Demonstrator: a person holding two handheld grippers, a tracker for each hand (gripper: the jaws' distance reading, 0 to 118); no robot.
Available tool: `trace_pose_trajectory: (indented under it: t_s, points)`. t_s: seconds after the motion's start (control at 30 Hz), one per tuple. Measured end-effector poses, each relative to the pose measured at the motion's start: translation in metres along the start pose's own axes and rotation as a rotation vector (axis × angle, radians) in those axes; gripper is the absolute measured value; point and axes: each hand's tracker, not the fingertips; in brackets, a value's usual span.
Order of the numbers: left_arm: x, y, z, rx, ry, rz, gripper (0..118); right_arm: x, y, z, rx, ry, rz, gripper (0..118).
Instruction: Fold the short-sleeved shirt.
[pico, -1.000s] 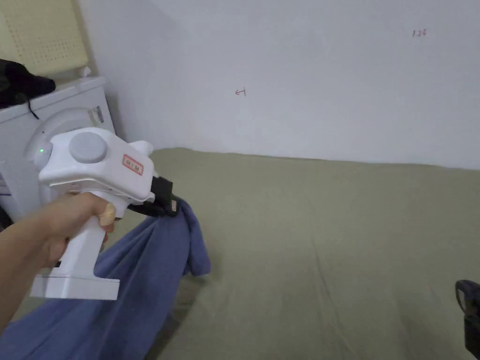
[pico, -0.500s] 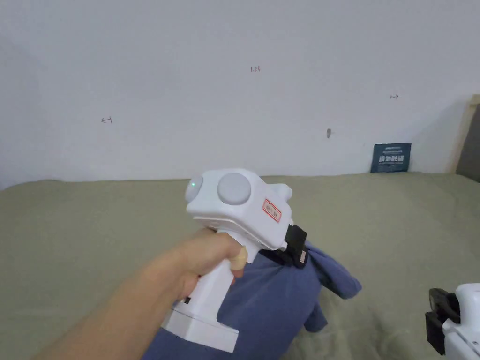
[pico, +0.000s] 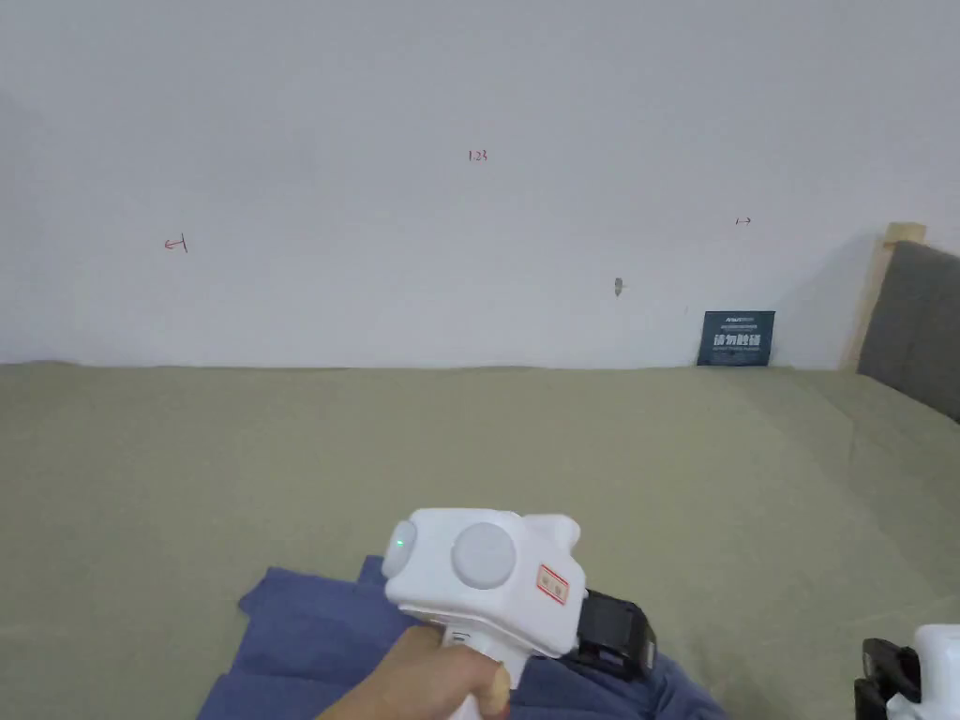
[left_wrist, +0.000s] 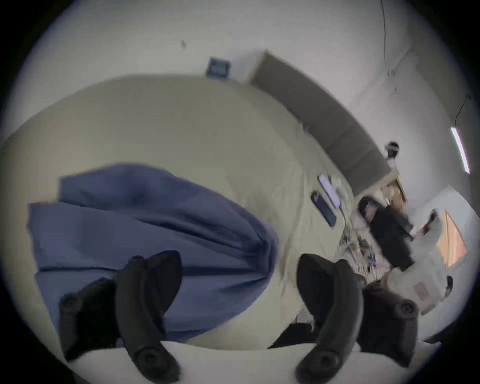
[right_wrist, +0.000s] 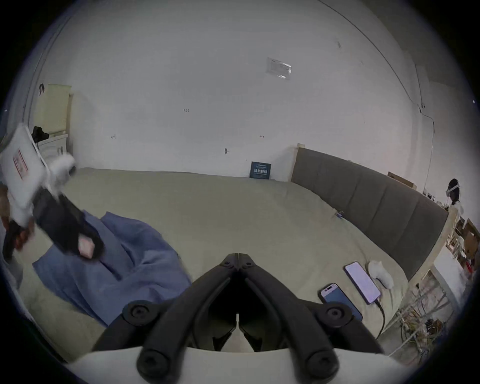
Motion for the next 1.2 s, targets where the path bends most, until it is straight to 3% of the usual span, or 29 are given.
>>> trace_pose_trajectory:
  t_s: [0.07,0.1,0.13,0.2,0.3,0.43,0.6,0.77,0.9,0.97,1.03,1.07,1.2]
  points:
    - [-0.015,-0.007,0.054,0.175,0.084,-0.019,85,-0.01,0.008,0.004,0.014,0.017,0.004,0]
    - [-0.019,-0.013,0.089,0.257,0.13,-0.013,73,-0.015,0.013,0.005,0.027,0.028,0.002,0]
    - [-0.024,-0.024,0.116,0.328,0.192,-0.01,58,-0.02,0.017,0.006,0.037,0.041,0.001,0]
    - [-0.033,-0.05,0.159,0.457,0.319,-0.001,8,-0.028,0.023,0.006,0.045,0.053,0.002,0]
    - [-0.048,-0.094,0.2,0.501,0.498,0.037,0,-0.041,0.03,0.008,0.05,0.077,-0.01,0]
    - [-0.07,-0.148,0.212,0.549,0.542,0.098,0,-0.057,0.026,0.011,0.042,0.107,-0.007,0]
    - [-0.099,-0.164,0.2,0.468,0.537,0.184,0,-0.068,0.02,0.009,0.022,0.149,0.025,0]
    - [-0.129,-0.114,0.181,0.366,0.546,0.168,0,-0.067,0.023,0.002,0.028,0.152,0.071,0]
    - [-0.17,-0.03,0.143,0.147,0.547,0.085,1,-0.06,0.03,-0.007,0.029,0.144,0.082,0]
    - [-0.191,0.011,0.115,-0.011,0.558,0.075,9,-0.056,0.032,-0.01,0.033,0.134,0.099,0]
    - [-0.214,0.042,0.085,-0.109,0.544,0.129,87,-0.051,0.032,-0.015,0.029,0.131,0.113,0]
    - [-0.224,0.051,0.07,-0.129,0.522,0.15,118,-0.05,0.032,-0.017,0.026,0.126,0.118,0]
    - [-0.252,0.074,0.02,-0.126,0.551,0.227,118,-0.044,0.028,-0.026,0.007,0.111,0.129,0]
